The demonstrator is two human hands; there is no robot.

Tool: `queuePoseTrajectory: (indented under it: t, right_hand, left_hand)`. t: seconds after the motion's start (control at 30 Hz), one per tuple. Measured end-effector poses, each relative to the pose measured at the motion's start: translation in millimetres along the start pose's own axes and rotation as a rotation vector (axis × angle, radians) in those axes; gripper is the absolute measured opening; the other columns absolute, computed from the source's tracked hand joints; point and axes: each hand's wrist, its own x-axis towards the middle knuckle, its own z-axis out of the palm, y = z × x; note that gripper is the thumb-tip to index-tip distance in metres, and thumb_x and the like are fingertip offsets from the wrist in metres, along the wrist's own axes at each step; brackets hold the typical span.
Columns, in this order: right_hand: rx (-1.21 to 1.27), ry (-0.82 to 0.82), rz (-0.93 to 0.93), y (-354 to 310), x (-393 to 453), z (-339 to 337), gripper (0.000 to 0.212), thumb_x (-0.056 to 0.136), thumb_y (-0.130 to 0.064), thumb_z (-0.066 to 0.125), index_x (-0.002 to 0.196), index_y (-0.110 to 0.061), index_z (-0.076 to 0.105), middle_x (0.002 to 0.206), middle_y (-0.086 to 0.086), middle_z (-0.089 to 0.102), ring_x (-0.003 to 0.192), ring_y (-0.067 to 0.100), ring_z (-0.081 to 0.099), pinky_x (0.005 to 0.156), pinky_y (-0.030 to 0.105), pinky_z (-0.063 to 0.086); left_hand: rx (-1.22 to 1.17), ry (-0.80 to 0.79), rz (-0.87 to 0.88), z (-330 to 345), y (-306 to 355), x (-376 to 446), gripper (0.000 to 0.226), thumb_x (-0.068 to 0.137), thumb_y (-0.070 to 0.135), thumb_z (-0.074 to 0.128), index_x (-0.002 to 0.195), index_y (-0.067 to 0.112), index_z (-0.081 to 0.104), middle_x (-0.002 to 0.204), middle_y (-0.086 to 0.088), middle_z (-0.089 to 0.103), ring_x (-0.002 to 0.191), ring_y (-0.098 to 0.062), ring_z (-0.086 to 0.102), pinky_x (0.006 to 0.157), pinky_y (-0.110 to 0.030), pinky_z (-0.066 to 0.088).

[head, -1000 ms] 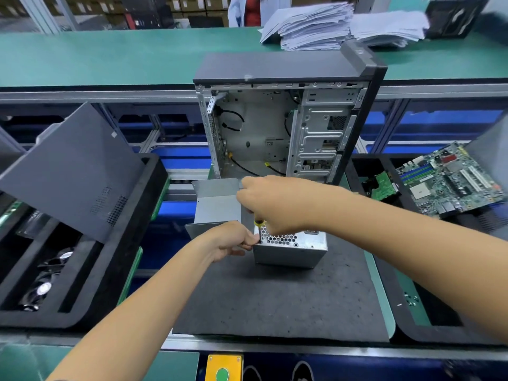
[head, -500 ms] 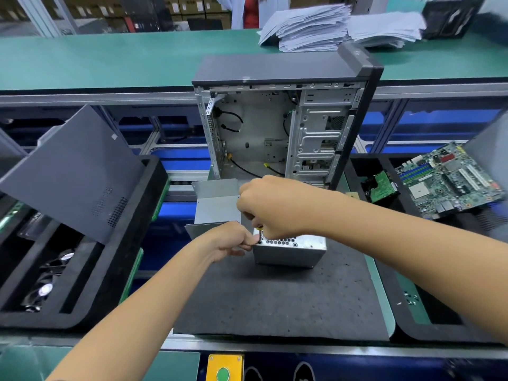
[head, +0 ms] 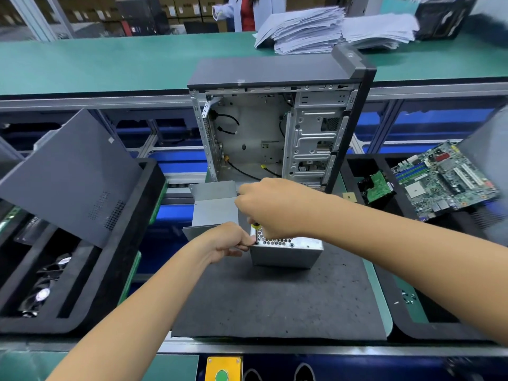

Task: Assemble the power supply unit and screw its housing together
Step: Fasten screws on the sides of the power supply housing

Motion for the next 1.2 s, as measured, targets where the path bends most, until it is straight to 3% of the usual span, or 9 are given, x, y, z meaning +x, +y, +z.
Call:
queuePoseTrajectory:
  t: [0.13, 0.27, 0.43, 0.6, 0.77, 0.83, 0.97, 1.07, 1.2]
  right_hand:
    - [-0.056, 0.075, 0.098, 0.0, 0.4, 9.0, 0.019, 0.099, -0.028, 0.045, 0.088, -0.014, 0.052, 0.072, 0.003, 0.049, 0.062, 0.027, 0.045, 0.054, 0.031, 0.03]
    - [0.114, -0.029, 0.01, 6.4, -7.5, 5.9, 0.024, 0.086, -0.018, 0.057, 0.091, -0.012, 0.035, 0.089, 0.004, 0.035, 0.054, 0.018, 0.037, 0.044, 0.028, 0.018]
    - [0.058, -0.018, 0.02, 8.3, -1.3, 0.8, 0.012, 0.08, -0.008, 0.058, 0.092, -0.009, 0.059, 0.096, 0.006, 0.053, 0.068, 0.019, 0.046, 0.044, 0.023, 0.021]
    - [-0.008, 0.09, 0.002, 2.5, 1.1, 6.1, 0.024, 0.094, -0.032, 0.05, 0.078, -0.015, 0.048, 0.066, 0.004, 0.047, 0.058, 0.025, 0.042, 0.044, 0.029, 0.021]
    - [-0.064, 0.139, 0.078, 3.3, 1.5, 9.3, 0.037, 0.101, -0.043, 0.033, 0.078, -0.017, 0.044, 0.068, 0.004, 0.043, 0.055, 0.024, 0.034, 0.047, 0.029, 0.019]
    - [-0.024, 0.095, 0.1, 7.4, -1.3, 8.4, 0.033, 0.1, -0.045, 0.037, 0.085, -0.016, 0.039, 0.068, 0.002, 0.036, 0.054, 0.022, 0.033, 0.045, 0.03, 0.016]
    - [0.162, -0.031, 0.024, 13.4, -6.6, 3.1, 0.017, 0.084, -0.014, 0.055, 0.093, -0.015, 0.042, 0.092, 0.0, 0.042, 0.058, 0.016, 0.04, 0.044, 0.028, 0.018]
    - [0.066, 0.015, 0.002, 9.7, -4.4, 2.4, 0.006, 0.083, -0.018, 0.057, 0.085, -0.014, 0.052, 0.081, 0.001, 0.048, 0.062, 0.02, 0.045, 0.044, 0.027, 0.021]
    - [-0.05, 0.111, 0.051, 2.8, -1.9, 8.7, 0.044, 0.099, -0.034, 0.041, 0.06, -0.015, 0.029, 0.058, -0.002, 0.026, 0.047, 0.016, 0.024, 0.047, 0.029, 0.019]
  left_hand:
    - [-0.035, 0.005, -0.005, -0.3, -1.6, 0.1, 0.019, 0.089, 0.007, 0.06, 0.074, 0.017, 0.055, 0.071, -0.001, 0.05, 0.065, -0.012, 0.047, 0.069, -0.024, 0.043]
    - [-0.025, 0.026, 0.001, -0.8, -1.9, 1.0, 0.013, 0.086, 0.005, 0.061, 0.077, 0.014, 0.06, 0.069, 0.0, 0.056, 0.068, -0.012, 0.051, 0.069, -0.025, 0.044]
    - [0.03, 0.075, 0.024, -2.3, 0.4, 1.2, 0.017, 0.083, 0.003, 0.065, 0.069, 0.013, 0.064, 0.072, -0.001, 0.06, 0.071, -0.014, 0.054, 0.07, -0.027, 0.046]
    - [0.015, 0.069, 0.065, -2.9, 1.4, -0.3, 0.02, 0.077, -0.003, 0.065, 0.073, 0.016, 0.062, 0.073, -0.001, 0.06, 0.069, -0.014, 0.054, 0.069, -0.028, 0.045]
    - [0.022, 0.011, 0.078, -4.5, 0.2, -1.5, 0.03, 0.077, -0.001, 0.06, 0.055, 0.018, 0.06, 0.056, 0.006, 0.054, 0.062, -0.012, 0.048, 0.063, -0.026, 0.042]
    - [0.032, -0.025, 0.077, -7.0, -3.5, -2.1, 0.024, 0.082, 0.003, 0.062, 0.063, 0.019, 0.06, 0.061, 0.005, 0.056, 0.067, -0.011, 0.051, 0.069, -0.026, 0.044]
    - [0.113, -0.131, 0.099, -11.9, -7.6, -4.2, 0.023, 0.084, 0.006, 0.068, 0.069, 0.012, 0.053, 0.078, -0.004, 0.048, 0.074, -0.009, 0.049, 0.073, -0.021, 0.046]
    - [0.138, -0.116, 0.118, -11.8, -9.1, -3.6, 0.028, 0.083, 0.01, 0.071, 0.064, 0.016, 0.052, 0.078, -0.003, 0.048, 0.078, -0.009, 0.051, 0.076, -0.022, 0.045]
    - [0.145, -0.111, 0.129, -11.0, -10.1, -2.1, 0.034, 0.081, 0.01, 0.073, 0.056, 0.02, 0.052, 0.071, 0.001, 0.049, 0.079, -0.009, 0.051, 0.082, -0.026, 0.047]
